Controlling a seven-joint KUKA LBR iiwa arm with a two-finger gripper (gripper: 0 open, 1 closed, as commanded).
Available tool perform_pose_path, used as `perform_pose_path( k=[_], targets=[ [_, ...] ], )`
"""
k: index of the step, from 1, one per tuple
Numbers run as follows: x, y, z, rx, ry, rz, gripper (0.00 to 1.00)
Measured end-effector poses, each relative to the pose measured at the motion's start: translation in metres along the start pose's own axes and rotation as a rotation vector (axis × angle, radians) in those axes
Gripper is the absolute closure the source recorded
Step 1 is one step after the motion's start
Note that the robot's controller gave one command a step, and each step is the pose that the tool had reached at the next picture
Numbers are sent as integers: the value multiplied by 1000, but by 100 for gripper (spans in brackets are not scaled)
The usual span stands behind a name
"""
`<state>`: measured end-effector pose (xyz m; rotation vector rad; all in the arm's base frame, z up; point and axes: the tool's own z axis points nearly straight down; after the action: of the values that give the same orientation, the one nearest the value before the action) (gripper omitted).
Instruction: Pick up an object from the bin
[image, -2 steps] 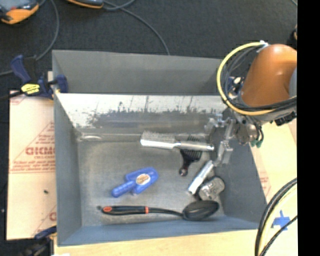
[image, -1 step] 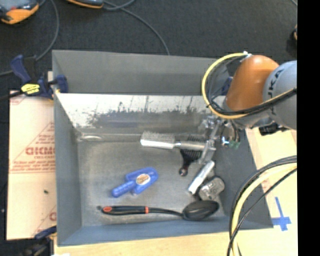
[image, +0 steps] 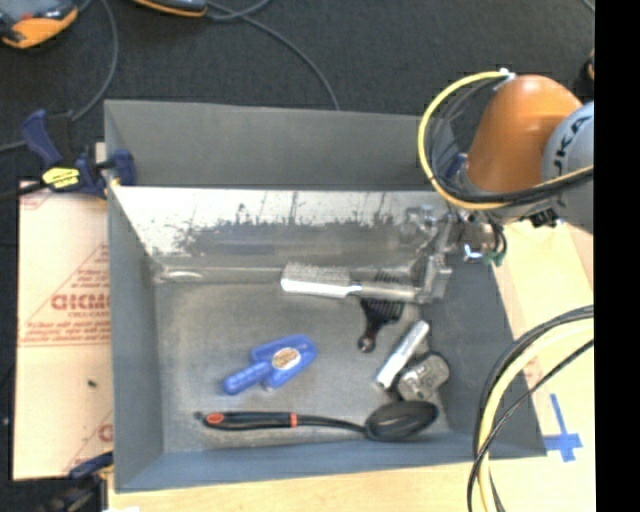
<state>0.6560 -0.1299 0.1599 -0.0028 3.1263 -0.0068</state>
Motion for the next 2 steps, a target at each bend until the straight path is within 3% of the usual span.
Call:
perform_pose_path(
  k=[1, 2],
  targets=[
    [7, 14, 35, -3, 9, 318, 0],
    [7, 2, 90, 1, -1, 26, 0]
  ],
)
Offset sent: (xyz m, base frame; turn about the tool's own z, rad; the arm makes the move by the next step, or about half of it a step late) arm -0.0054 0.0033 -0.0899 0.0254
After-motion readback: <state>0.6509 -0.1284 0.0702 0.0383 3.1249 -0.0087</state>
